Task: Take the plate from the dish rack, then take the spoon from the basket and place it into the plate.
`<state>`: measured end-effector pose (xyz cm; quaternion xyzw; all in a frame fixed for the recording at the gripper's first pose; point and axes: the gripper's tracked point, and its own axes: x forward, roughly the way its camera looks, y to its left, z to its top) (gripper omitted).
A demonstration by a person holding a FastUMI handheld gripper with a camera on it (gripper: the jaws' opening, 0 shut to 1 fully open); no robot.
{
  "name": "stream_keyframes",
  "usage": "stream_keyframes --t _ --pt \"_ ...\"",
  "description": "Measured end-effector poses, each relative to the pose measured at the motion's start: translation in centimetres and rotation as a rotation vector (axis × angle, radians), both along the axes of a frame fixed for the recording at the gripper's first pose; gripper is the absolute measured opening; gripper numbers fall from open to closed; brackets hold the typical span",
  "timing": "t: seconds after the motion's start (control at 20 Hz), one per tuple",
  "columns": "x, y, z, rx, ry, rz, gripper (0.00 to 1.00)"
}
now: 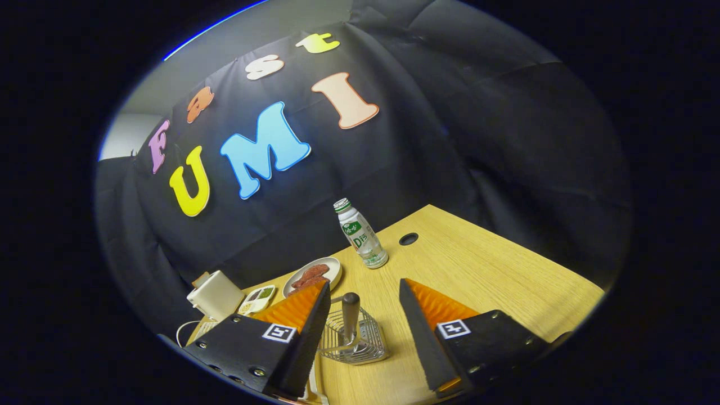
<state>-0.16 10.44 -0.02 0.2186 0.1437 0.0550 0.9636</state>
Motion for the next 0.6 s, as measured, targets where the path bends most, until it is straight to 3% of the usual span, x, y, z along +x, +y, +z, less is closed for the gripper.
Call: stream_keyframes --t 0.2,0.25,0.3,0.35,0.4,0.45,0.5,0.6 --pt "0.9 0.8 -0.9 -0.032 -0.011 -0.004 0.49" --pt "1.7 1.0 -1.0 -0.021 -0.022 -0.013 0.49" --pt "1.4 1.5 -0.7 -0.016 -0.029 -0.014 0.25" --pt "1.5 1.8 -0.8 -0.023 -0.018 -0.009 0.20" --pt "2.7 2.2 -1.7 -0.031 -0.022 -0.009 0.23" --pt "1.4 1.7 0.0 -0.010 -0.015 -0.013 0.23" --pt "2.2 2.3 -0.5 -0.013 -0.003 0.000 0.10" --pt "2.6 2.8 0.0 -0.032 -0.007 0.024 0.10"
